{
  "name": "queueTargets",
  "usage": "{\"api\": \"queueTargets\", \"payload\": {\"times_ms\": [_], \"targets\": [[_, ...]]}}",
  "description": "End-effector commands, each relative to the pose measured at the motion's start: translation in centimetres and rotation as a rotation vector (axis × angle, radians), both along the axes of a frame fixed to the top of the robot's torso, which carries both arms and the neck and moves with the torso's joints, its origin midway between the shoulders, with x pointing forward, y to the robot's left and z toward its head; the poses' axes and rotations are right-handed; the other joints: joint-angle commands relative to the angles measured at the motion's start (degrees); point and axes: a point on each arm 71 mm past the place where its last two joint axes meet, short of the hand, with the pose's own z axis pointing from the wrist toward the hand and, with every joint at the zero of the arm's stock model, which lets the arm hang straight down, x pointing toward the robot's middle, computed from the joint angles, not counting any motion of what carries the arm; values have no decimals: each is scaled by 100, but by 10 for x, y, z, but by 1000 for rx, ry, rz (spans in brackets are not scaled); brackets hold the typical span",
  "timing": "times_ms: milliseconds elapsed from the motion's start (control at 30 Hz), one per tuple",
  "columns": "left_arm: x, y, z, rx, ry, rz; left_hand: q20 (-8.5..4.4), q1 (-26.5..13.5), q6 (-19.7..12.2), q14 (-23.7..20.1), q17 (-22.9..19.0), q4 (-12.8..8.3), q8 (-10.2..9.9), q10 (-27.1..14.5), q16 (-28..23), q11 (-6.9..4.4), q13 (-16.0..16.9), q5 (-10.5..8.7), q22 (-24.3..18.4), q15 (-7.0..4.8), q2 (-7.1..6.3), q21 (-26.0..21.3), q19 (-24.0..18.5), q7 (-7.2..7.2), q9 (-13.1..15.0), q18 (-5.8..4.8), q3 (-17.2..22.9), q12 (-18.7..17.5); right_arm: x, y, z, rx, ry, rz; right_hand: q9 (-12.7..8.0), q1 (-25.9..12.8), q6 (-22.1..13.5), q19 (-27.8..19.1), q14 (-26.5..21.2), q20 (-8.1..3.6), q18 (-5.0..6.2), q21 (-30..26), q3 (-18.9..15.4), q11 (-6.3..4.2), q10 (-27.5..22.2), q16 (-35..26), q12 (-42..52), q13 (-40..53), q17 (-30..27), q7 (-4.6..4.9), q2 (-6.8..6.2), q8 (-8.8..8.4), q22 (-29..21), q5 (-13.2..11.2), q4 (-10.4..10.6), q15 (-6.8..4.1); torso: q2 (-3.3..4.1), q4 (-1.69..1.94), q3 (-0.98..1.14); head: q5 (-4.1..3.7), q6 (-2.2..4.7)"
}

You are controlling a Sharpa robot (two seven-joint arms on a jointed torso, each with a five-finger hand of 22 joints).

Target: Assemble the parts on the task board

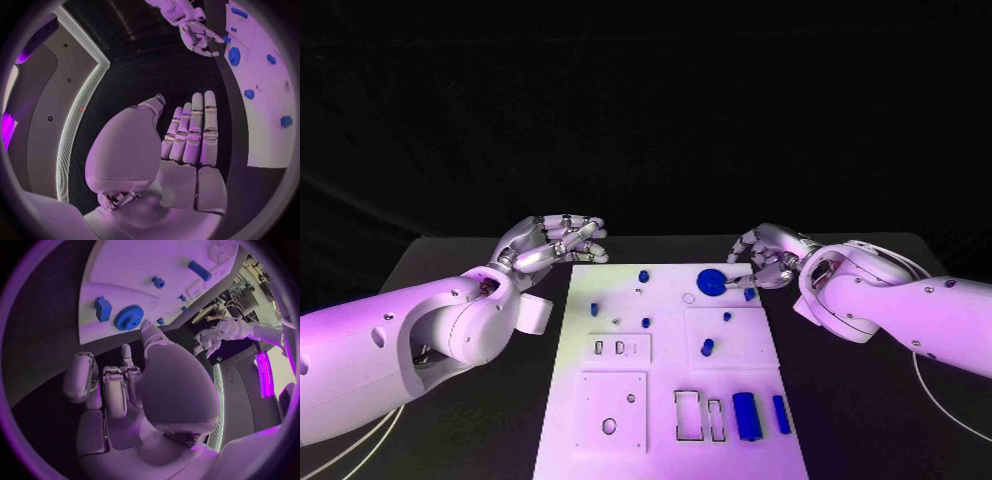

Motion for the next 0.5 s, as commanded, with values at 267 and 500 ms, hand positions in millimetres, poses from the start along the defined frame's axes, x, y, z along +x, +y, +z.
{"api": "queueTargets", "payload": {"times_ms": [267, 500], "targets": [[-1, -2, 1, -13, -5, -22, 31, 30, -19, -40, 9, -25, -34, -22, -42, 32, -1, 2, -10, 3, -31, -30, -14, 113, -8, 15, 12, -37, 8, 11, -14, -28, 45, 2, 1, 134, -70, 44, 556, 11, -80, 50, -54, 67, 455, 53, 68, 1280, 1345, 20, 36, 56, 58, 21, 73, 50, 12, 43, -7, -7, -22], [-1, -2, 1, -13, -4, -22, 31, 30, -19, -40, 9, -25, -34, -22, -42, 32, -1, 2, -10, 3, -31, -30, -14, 113, -8, 15, 12, -37, 11, 15, -17, -33, 38, -4, 2, 178, -70, 62, 561, 15, -87, 79, -46, 70, 472, 60, 94, 1307, 1371, 22, 67, 74, 101, 23, 104, 54, 9, 31, -10, 4, -40]]}}
